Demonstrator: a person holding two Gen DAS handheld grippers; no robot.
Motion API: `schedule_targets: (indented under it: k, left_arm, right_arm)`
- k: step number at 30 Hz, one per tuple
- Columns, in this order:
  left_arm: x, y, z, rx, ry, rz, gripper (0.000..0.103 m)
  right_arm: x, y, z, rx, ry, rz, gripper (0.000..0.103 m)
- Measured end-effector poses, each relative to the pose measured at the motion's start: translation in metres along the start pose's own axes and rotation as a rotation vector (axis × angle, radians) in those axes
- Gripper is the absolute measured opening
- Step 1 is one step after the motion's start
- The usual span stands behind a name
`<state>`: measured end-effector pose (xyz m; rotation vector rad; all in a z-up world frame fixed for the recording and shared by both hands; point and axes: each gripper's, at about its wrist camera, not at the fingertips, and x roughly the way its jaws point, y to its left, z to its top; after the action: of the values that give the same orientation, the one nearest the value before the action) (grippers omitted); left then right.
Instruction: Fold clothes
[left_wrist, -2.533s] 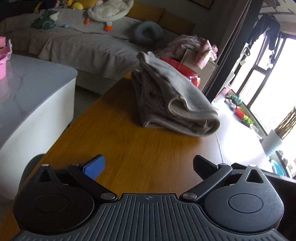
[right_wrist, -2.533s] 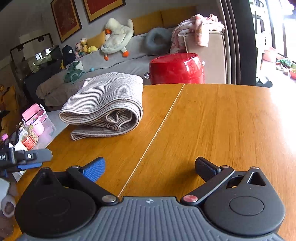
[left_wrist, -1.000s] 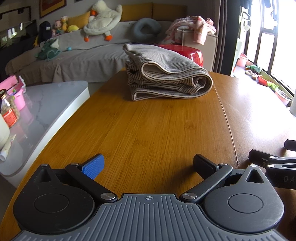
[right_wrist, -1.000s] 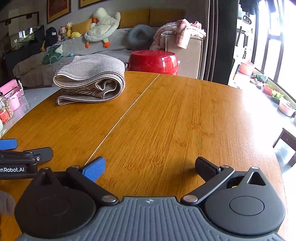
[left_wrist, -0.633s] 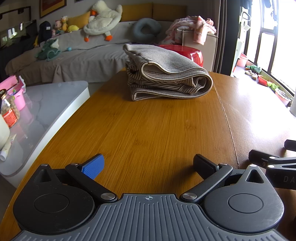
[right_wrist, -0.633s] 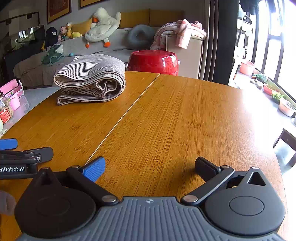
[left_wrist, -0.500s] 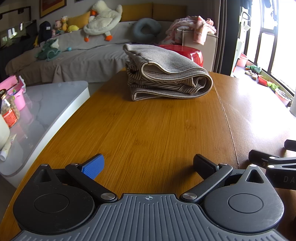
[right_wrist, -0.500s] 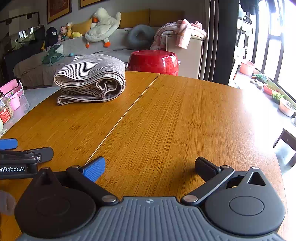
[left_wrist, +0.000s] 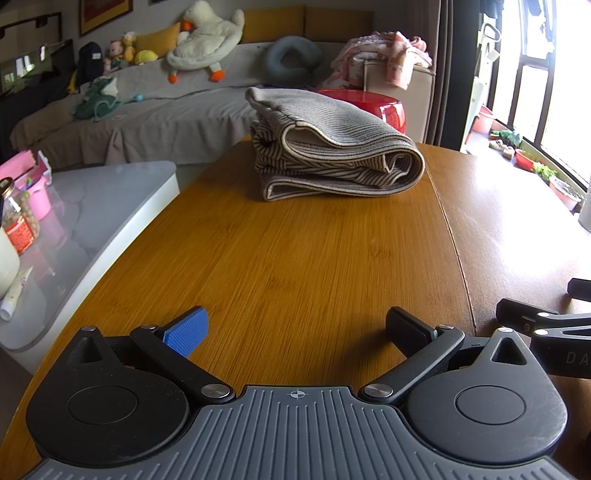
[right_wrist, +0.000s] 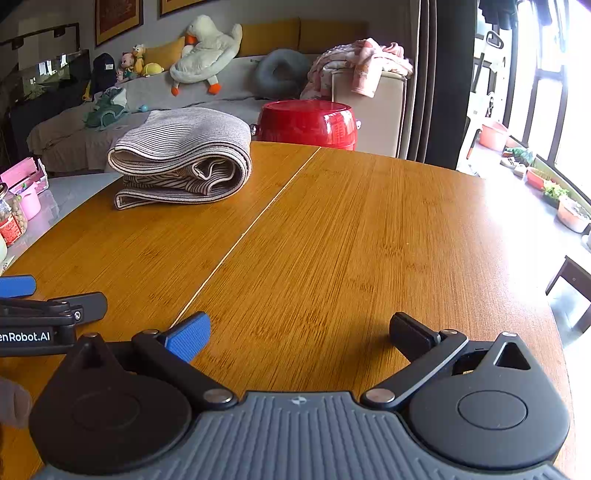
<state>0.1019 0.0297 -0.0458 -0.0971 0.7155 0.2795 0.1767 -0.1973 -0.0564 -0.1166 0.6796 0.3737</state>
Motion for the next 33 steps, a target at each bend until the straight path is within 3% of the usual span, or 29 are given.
schedule_targets:
  k: [33]
  left_arm:
    - [-0.0015, 0.0, -0.0008, 0.0, 0.005, -0.009, 0.103]
  right_arm:
    - [0.0003, 0.0002, -0.0002, -0.001, 0.0, 0.0, 0.103]
